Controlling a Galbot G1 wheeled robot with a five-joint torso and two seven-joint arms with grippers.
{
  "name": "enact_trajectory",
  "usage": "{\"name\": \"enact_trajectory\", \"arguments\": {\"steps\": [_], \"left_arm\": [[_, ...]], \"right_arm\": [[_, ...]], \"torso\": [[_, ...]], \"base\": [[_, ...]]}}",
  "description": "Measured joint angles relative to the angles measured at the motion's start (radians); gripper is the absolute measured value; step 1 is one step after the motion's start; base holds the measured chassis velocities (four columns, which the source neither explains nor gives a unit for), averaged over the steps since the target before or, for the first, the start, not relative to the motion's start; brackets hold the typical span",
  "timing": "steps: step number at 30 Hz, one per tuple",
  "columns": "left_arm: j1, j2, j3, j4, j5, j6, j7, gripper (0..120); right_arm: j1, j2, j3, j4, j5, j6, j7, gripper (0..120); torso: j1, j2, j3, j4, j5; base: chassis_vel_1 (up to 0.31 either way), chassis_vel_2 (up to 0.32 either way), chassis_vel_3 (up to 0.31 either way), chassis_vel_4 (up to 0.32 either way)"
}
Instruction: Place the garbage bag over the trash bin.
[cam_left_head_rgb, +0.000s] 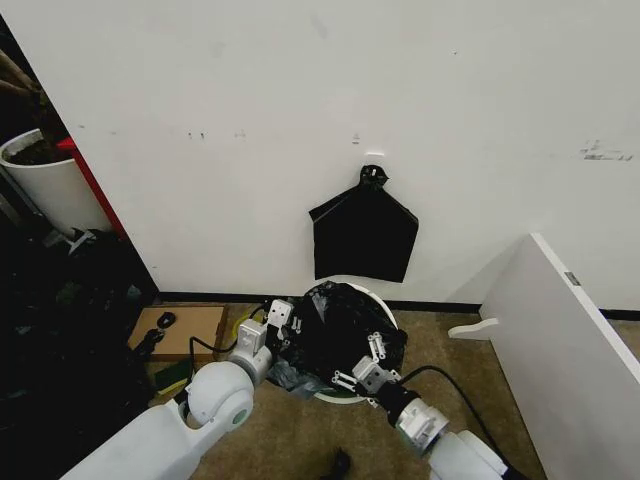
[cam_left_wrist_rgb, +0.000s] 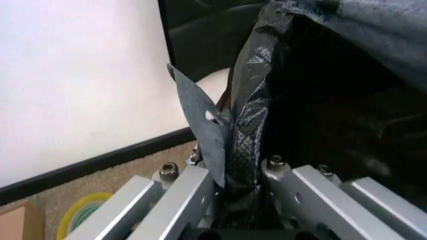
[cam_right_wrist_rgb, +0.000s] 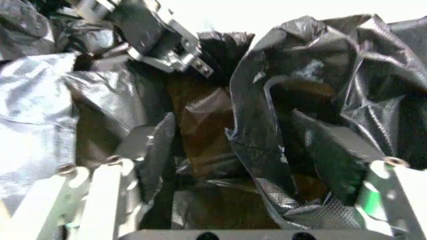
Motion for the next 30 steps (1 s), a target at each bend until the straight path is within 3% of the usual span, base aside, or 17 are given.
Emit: {"name": "enact_trajectory", "arguments": {"steps": [5,16,25,30], "left_arm": [[-0.001,0.002,0.000,0.000,0.001,0.000,0.001,1],[-0.002,0.001,-0.001,0.000,0.002,-0.004,0.004,1],[0.003,0.005,-0.008,0.000,0.022,-0.015,0.010,1],[-0.005,0.014,-0.012,0.034,0.128,-0.056,0.042,1]], "right_arm": [[0.022,0.013,-0.017,-0.009,-0.002,0.001,0.026,51],[0.030,0.014,-0.026,-0.025,0.005,-0.009,0.035,4],[0.021,0.012,-0.026,-0.017,0.021,0.006,0.032,0],[-0.014,-0.008,0.003,0.030,0.081,0.006,-0.022,0]], "torso": [[0.000,0.000,0.000,0.0001,0.0000],[0.000,0.000,0.000,0.0000,0.0000],[0.000,0.000,0.000,0.0001,0.0001],[0.000,0.000,0.000,0.0000,0.0002]], "base": [[0.000,0.000,0.000,0.000],[0.000,0.000,0.000,0.000],[0.000,0.000,0.000,0.000],[0.000,0.000,0.000,0.000]]}}
